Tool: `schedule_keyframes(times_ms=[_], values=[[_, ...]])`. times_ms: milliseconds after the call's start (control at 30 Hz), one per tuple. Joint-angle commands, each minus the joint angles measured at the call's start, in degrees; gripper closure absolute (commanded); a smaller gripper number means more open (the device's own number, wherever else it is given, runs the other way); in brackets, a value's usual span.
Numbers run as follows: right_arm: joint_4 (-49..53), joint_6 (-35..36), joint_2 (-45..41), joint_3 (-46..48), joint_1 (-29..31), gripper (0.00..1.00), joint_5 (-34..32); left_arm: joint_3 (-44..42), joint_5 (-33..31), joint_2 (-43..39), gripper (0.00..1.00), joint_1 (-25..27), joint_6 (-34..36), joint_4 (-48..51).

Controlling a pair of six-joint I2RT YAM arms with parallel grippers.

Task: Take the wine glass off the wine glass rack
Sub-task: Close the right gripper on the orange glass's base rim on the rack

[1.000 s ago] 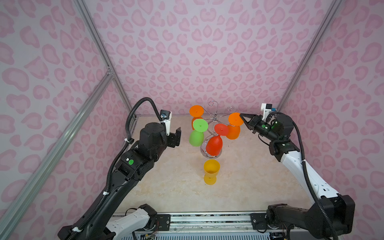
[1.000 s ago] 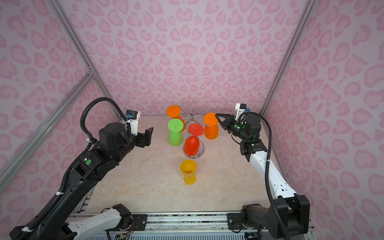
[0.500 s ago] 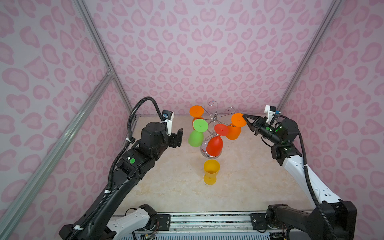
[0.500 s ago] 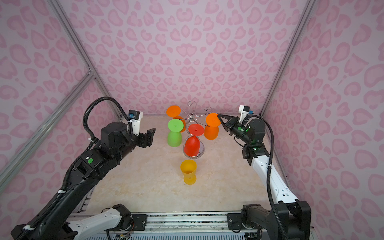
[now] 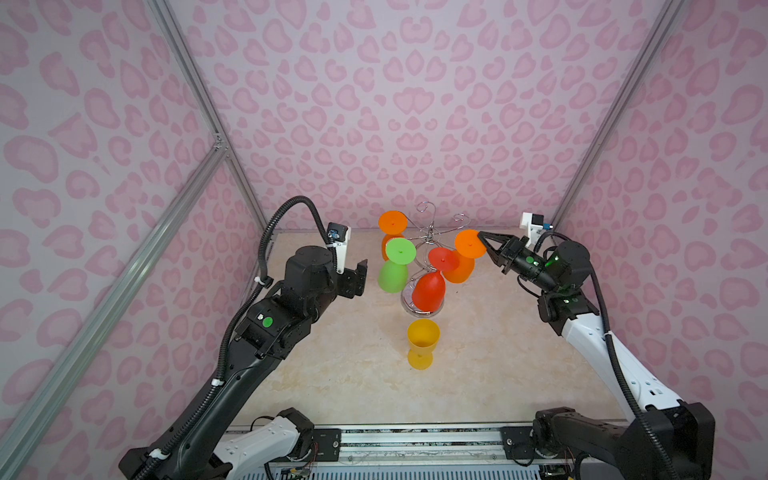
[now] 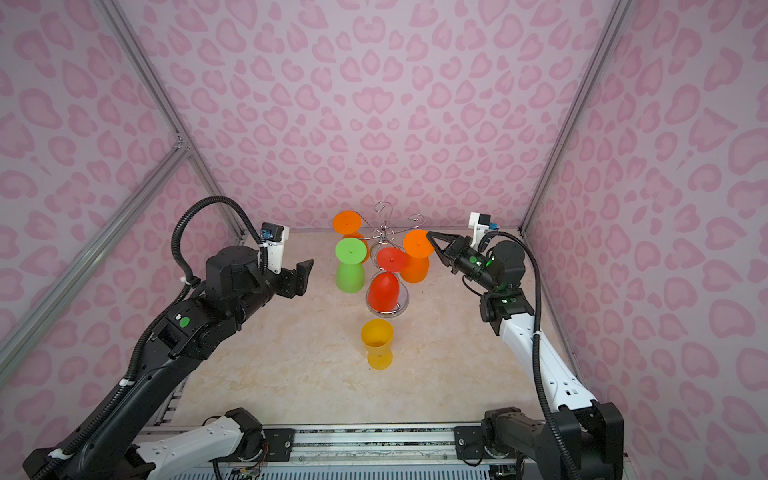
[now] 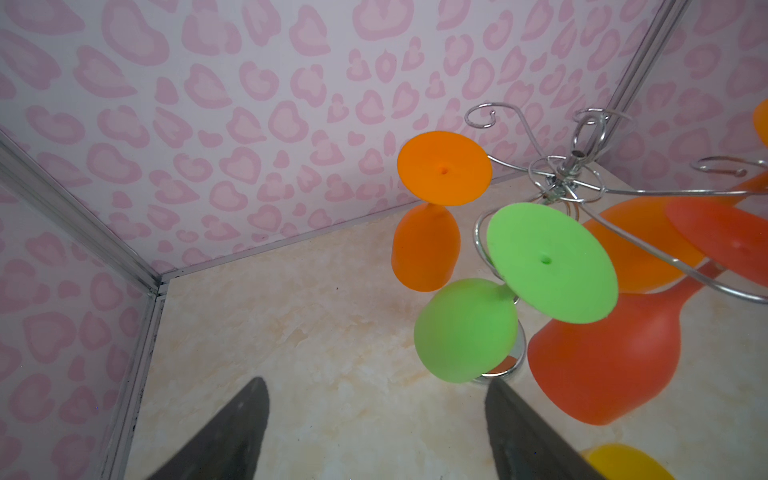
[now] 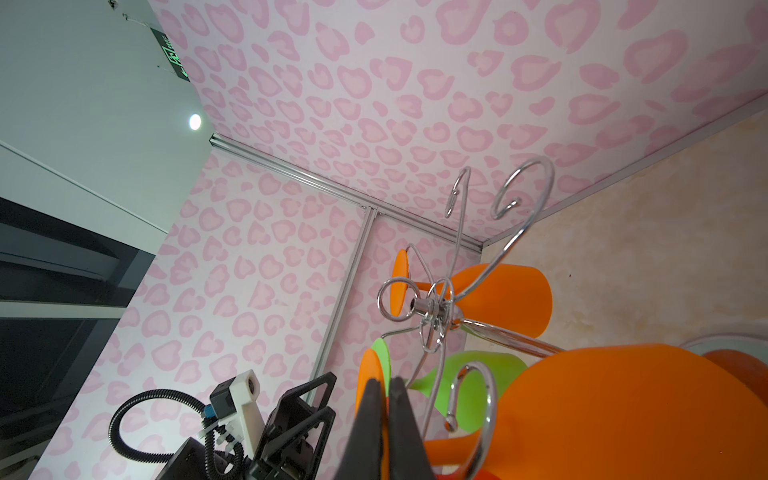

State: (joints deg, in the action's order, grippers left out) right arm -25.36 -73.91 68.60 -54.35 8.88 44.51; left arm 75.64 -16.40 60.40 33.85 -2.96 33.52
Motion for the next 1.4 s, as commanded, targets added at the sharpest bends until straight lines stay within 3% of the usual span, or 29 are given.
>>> schedule_keyframes(times_ms=[0, 633, 1367], values=[[-1.43, 0.43, 0.95, -0.81, 0.79, 1.0, -0.87, -0.22, 0.23, -0.28, 0.17, -0.1, -0.38, -1.08], [3.66, 3.56, 7.03, -8.28, 4.14, 1.0, -3.55, -2.31, 0.6, -2.22, 0.14, -0.18, -0.81, -1.42], [17.38, 14.55, 8.89, -16.58, 3.68, 1.0, -6.84, -2.64, 0.41, -3.07, 0.11, -0.27, -0.47, -1.0]])
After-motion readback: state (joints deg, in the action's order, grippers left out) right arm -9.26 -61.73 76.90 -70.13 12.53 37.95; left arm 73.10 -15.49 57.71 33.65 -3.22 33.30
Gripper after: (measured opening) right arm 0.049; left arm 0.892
